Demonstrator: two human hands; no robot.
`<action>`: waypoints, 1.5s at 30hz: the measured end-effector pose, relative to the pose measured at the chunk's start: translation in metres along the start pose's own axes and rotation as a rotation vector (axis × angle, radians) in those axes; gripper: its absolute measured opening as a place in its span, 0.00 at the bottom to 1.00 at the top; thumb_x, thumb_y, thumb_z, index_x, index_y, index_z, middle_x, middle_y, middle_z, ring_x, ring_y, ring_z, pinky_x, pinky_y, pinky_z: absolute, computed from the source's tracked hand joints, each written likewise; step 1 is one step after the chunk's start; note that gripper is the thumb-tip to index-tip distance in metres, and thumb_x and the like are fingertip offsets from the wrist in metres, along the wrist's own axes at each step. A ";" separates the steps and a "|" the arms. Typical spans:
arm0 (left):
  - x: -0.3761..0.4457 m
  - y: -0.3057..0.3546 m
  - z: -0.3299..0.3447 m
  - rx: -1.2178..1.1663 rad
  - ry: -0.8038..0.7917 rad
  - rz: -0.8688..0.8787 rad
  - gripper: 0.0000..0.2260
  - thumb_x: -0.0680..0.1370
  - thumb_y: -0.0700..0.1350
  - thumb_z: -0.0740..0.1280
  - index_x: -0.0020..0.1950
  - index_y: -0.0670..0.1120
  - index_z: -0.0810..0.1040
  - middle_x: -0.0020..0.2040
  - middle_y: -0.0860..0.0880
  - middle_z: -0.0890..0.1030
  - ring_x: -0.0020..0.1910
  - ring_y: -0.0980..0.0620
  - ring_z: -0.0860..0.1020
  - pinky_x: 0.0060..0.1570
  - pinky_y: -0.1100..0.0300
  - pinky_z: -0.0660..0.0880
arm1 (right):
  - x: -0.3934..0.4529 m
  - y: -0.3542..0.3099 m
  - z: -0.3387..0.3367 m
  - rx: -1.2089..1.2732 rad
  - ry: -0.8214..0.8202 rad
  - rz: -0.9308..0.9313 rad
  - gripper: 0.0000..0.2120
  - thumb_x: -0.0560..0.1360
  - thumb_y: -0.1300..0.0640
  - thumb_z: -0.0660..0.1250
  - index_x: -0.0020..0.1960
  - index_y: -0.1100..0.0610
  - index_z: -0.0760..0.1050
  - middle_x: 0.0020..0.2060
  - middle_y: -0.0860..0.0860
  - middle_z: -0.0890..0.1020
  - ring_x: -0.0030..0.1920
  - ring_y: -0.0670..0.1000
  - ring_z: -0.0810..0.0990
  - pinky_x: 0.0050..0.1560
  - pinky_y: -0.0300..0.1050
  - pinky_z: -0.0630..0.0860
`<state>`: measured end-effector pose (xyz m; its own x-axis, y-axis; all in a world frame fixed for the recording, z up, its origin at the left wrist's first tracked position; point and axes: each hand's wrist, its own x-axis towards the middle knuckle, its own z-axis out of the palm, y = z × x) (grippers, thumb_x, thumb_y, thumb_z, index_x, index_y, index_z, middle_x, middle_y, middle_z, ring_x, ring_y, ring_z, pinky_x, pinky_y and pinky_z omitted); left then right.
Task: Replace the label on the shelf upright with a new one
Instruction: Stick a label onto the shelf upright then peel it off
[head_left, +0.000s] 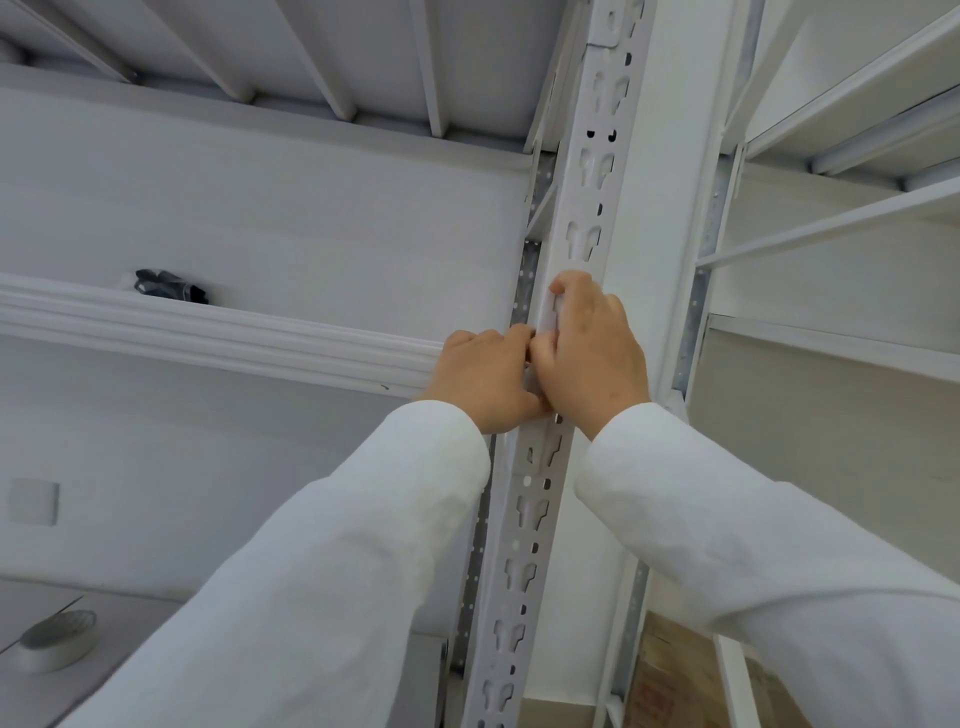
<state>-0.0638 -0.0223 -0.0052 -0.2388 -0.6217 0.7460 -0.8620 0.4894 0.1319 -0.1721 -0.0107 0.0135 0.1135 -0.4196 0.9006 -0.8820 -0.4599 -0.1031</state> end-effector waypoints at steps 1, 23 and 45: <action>0.000 -0.001 0.001 0.000 0.003 -0.002 0.18 0.72 0.56 0.64 0.55 0.47 0.70 0.42 0.52 0.75 0.43 0.50 0.72 0.54 0.56 0.62 | 0.000 0.005 -0.003 0.017 -0.008 -0.022 0.12 0.74 0.60 0.58 0.57 0.57 0.67 0.42 0.48 0.69 0.45 0.52 0.68 0.41 0.47 0.66; 0.002 -0.003 0.004 0.025 0.018 -0.002 0.15 0.73 0.57 0.64 0.51 0.48 0.67 0.41 0.51 0.74 0.43 0.49 0.71 0.55 0.56 0.63 | 0.017 0.028 -0.012 -0.450 0.066 -0.518 0.13 0.71 0.54 0.55 0.35 0.56 0.76 0.32 0.52 0.77 0.37 0.55 0.74 0.39 0.48 0.69; 0.003 -0.003 0.007 0.034 0.037 -0.005 0.20 0.72 0.58 0.64 0.59 0.48 0.69 0.46 0.50 0.77 0.48 0.47 0.74 0.57 0.55 0.64 | 0.002 0.056 -0.015 -0.206 0.112 -0.403 0.04 0.70 0.54 0.69 0.43 0.55 0.79 0.37 0.51 0.78 0.37 0.54 0.75 0.36 0.42 0.66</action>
<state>-0.0649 -0.0302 -0.0081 -0.2186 -0.6006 0.7691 -0.8780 0.4651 0.1136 -0.2283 -0.0253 0.0158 0.4254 -0.1474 0.8929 -0.8517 -0.3987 0.3400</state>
